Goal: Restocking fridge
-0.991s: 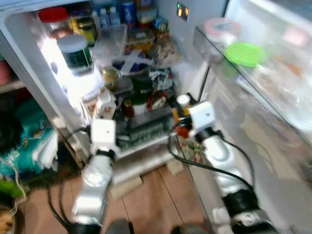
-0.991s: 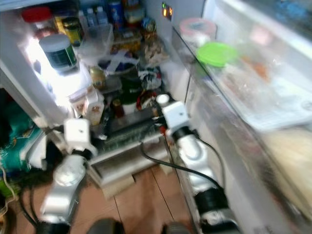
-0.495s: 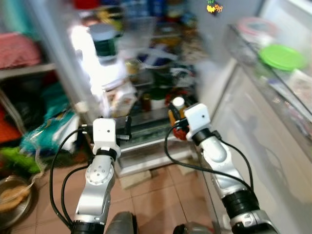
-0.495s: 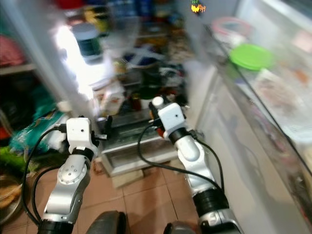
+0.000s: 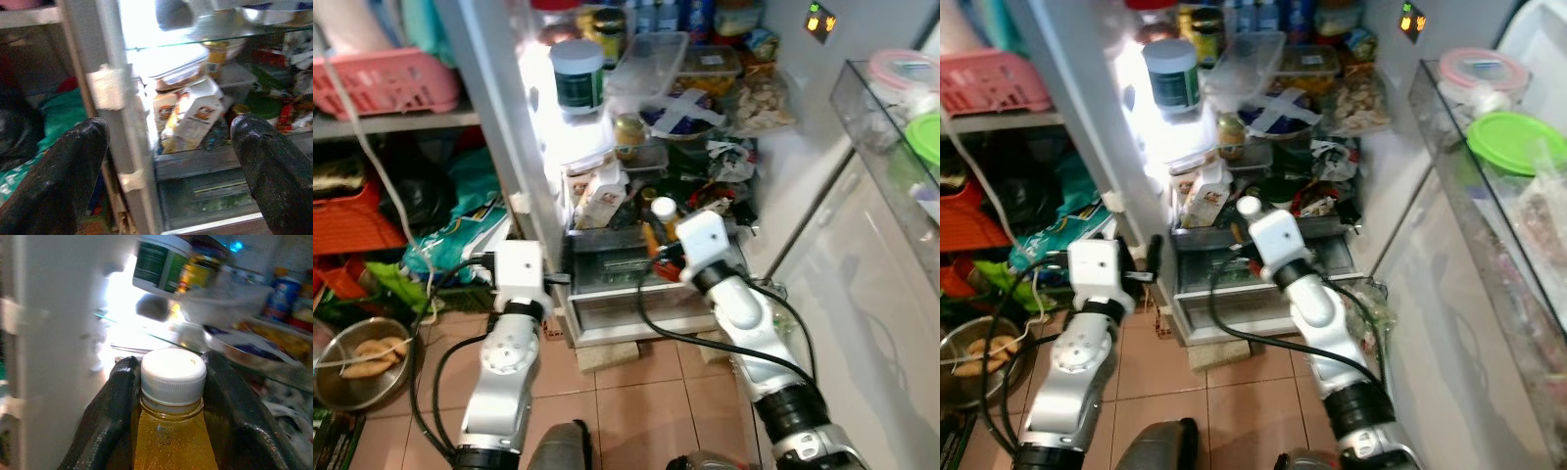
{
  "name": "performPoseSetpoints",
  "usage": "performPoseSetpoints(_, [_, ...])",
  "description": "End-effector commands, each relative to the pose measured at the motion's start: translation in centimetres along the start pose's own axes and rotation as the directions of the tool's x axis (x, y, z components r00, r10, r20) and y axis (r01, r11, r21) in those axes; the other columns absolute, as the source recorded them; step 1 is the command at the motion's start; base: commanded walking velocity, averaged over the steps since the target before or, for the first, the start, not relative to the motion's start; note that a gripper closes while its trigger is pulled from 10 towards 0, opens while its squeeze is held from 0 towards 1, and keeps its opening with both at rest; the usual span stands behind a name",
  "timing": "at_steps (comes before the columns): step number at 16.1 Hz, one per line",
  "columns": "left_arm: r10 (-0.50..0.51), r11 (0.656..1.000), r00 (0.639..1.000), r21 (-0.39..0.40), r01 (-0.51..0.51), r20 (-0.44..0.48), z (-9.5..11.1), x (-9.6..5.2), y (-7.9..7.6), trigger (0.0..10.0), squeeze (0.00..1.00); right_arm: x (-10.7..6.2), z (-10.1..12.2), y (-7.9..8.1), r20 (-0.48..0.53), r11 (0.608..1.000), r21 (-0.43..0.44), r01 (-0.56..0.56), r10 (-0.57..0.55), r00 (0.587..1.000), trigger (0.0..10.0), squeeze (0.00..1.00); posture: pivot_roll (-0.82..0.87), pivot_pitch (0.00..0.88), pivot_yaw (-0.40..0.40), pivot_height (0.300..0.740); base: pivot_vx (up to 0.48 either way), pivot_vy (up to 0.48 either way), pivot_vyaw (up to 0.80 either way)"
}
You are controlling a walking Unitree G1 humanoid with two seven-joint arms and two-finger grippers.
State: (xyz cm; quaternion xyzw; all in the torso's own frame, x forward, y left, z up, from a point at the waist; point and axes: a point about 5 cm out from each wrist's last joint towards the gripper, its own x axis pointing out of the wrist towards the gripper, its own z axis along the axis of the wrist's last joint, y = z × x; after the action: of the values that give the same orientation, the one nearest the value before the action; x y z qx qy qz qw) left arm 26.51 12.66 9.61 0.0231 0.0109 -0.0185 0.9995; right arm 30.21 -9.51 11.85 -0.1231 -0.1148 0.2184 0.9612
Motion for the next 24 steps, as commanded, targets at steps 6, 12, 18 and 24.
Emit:
performPoseSetpoints(6, [0.011,1.0,0.998,-0.001,-0.011,-0.056,-1.0,-0.2,0.5,10.0,0.0,-0.9,-2.7,-1.9,-0.194,0.98,-0.116,0.163,-0.183,0.964,10.0,0.0,0.09,0.077,0.013,0.74,0.0,0.0,0.0])
performPoseSetpoints(12, [0.004,1.0,0.997,0.006,-0.003,-0.077,-1.2,-0.6,0.7,10.0,0.0,-1.5,-4.3,-3.6,-0.303,0.94,-0.12,0.318,-0.34,0.89,10.0,0.0,0.1,0.103,0.022,0.74,0.0,0.0,-0.66])
performPoseSetpoints(18, [-0.005,1.0,0.994,0.008,0.005,-0.113,-1.5,-2.1,1.0,10.0,0.0,-2.4,-5.2,-4.1,-0.354,0.911,-0.116,0.396,-0.411,0.84,10.0,0.0,0.11,0.167,0.041,0.74,0.0,0.0,-0.79])
performPoseSetpoints(24, [0.001,1.0,0.991,0.015,0.002,-0.134,-1.2,-2.8,1.5,10.0,0.0,-3.1,-5.9,-2.9,-0.392,0.919,-0.075,0.388,-0.385,0.836,10.0,0.0,0.13,0.231,0.048,0.74,0.0,0.0,-0.58])
